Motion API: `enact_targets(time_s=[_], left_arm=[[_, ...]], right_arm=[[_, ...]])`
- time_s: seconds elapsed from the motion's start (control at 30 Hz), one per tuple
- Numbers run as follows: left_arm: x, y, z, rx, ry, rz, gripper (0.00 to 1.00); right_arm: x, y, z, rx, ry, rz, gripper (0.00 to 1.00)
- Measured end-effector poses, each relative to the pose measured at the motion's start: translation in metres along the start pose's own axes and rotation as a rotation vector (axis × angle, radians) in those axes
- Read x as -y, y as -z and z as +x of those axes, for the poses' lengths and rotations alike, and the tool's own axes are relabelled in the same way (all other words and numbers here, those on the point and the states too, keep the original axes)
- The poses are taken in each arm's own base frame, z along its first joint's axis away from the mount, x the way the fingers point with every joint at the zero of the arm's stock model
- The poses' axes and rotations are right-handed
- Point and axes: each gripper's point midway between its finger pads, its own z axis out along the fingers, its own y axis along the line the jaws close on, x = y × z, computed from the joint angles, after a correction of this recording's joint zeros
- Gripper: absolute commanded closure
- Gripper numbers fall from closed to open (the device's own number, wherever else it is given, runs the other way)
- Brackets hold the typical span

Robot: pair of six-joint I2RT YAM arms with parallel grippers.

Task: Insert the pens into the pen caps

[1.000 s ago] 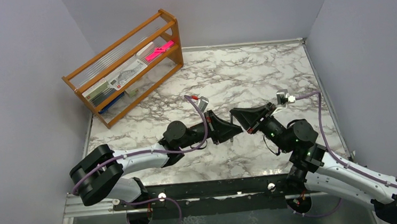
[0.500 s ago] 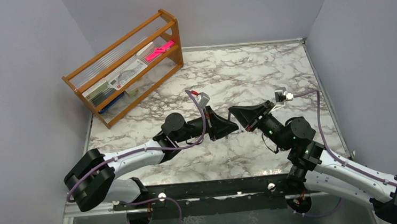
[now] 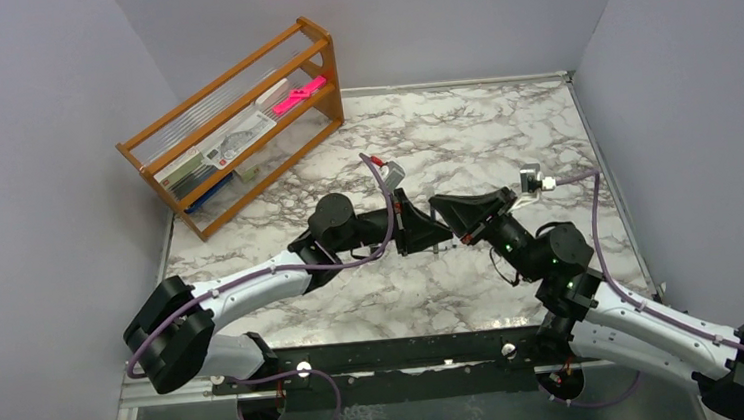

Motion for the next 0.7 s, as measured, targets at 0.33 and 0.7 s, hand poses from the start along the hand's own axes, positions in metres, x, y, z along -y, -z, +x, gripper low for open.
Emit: enact_targets(time_s=[0.33,0.7], left_arm=[[0.0,0.003,-0.002,-0.011,-0.014,0.011,1.0],[-0.054,0.031,-0.047,0.216,-0.082,-0.25,1.0]], right_arm=[[0.0,0.01,-0.008,-0.004,-0.018,0.027,0.68],[0.007,0.033,0.007,-0.144,0.008,0.105,0.52]])
